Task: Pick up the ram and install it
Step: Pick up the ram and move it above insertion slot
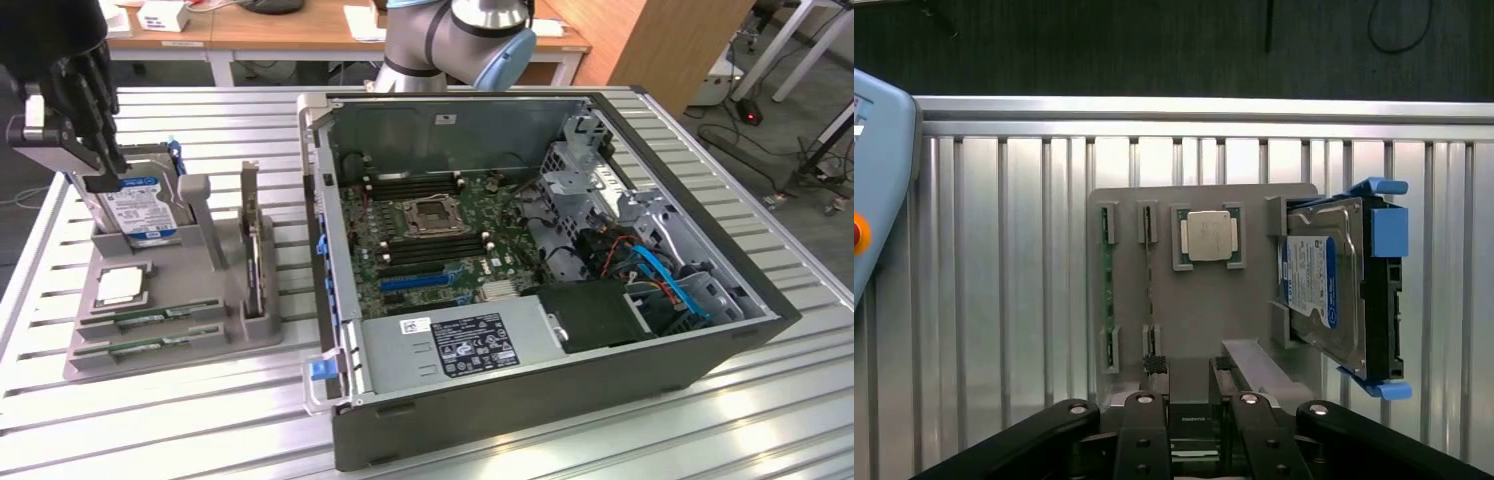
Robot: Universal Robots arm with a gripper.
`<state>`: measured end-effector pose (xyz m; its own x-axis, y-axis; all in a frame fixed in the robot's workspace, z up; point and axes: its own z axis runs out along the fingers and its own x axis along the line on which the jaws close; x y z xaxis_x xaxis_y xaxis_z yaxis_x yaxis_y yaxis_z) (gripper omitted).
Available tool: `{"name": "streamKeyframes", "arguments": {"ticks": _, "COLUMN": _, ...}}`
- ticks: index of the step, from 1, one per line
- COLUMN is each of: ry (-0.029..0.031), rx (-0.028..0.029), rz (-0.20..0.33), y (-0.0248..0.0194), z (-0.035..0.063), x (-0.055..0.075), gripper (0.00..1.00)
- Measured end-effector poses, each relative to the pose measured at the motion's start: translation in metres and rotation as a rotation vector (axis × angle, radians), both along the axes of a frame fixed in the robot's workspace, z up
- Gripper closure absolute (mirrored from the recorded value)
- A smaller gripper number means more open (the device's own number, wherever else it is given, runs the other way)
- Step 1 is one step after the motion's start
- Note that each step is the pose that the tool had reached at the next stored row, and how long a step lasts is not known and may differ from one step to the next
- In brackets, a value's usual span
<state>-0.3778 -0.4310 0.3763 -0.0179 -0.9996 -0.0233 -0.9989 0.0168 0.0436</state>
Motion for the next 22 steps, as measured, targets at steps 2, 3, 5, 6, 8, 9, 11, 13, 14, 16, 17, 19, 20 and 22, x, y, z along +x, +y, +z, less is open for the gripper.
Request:
{"name": "streamKeyframes", "arguments": {"ticks": 2, "ry": -0.0001, "rx": 0.0001, "rz": 0.000, "y": -0.0020, "z": -0.0001, "x": 0.000, "gripper": 0.71}}
{"name": "streamKeyframes", "arguments": {"ticks": 3, "ry": 0.0000, "rx": -0.0001, "rz": 0.000, "y": -0.0037, "z": 0.0000, "x": 0.000, "gripper": 0.71}}
{"name": "streamKeyframes", "arguments": {"ticks": 5, "ry": -0.0001, "rx": 0.0000, "rz": 0.001, "y": -0.0070, "z": 0.0000, "x": 0.000, "gripper": 0.71}}
{"name": "streamKeyframes", "arguments": {"ticks": 6, "ry": -0.0001, "rx": 0.0001, "rz": 0.001, "y": -0.0086, "z": -0.0001, "x": -0.001, "gripper": 0.71}}
{"name": "streamKeyframes", "arguments": {"ticks": 8, "ry": -0.0001, "rx": 0.0001, "rz": 0.001, "y": -0.0111, "z": 0.0000, "x": -0.001, "gripper": 0.71}}
{"name": "streamKeyframes", "arguments": {"ticks": 9, "ry": -0.0001, "rx": 0.0000, "rz": 0.001, "y": -0.0122, "z": 0.0000, "x": -0.001, "gripper": 0.71}}
{"name": "streamKeyframes", "arguments": {"ticks": 11, "ry": -0.0001, "rx": 0.0001, "rz": 0.001, "y": -0.0151, "z": -0.0001, "x": -0.001, "gripper": 0.71}}
{"name": "streamKeyframes", "arguments": {"ticks": 13, "ry": -0.0001, "rx": 0.0000, "rz": 0.002, "y": -0.0183, "z": 0.0000, "x": -0.001, "gripper": 0.71}}
{"name": "streamKeyframes", "arguments": {"ticks": 14, "ry": -0.0001, "rx": 0.0001, "rz": 0.002, "y": -0.0197, "z": 0.0000, "x": -0.001, "gripper": 0.71}}
{"name": "streamKeyframes", "arguments": {"ticks": 16, "ry": 0.0000, "rx": 0.0000, "rz": 0.002, "y": -0.0211, "z": 0.0000, "x": -0.001, "gripper": 0.71}}
{"name": "streamKeyframes", "arguments": {"ticks": 17, "ry": -0.0001, "rx": 0.0000, "rz": 0.002, "y": -0.0210, "z": 0.0000, "x": -0.001, "gripper": 0.71}}
{"name": "streamKeyframes", "arguments": {"ticks": 19, "ry": -0.0001, "rx": 0.0001, "rz": 0.002, "y": -0.0210, "z": -0.0001, "x": -0.001, "gripper": 0.71}}
{"name": "streamKeyframes", "arguments": {"ticks": 20, "ry": -0.0001, "rx": 0.0001, "rz": 0.002, "y": -0.0211, "z": -0.0006, "x": -0.001, "gripper": 0.71}}
{"name": "streamKeyframes", "arguments": {"ticks": 22, "ry": -0.0002, "rx": 0.0001, "rz": 0.002, "y": -0.0211, "z": -0.0036, "x": -0.001, "gripper": 0.71}}
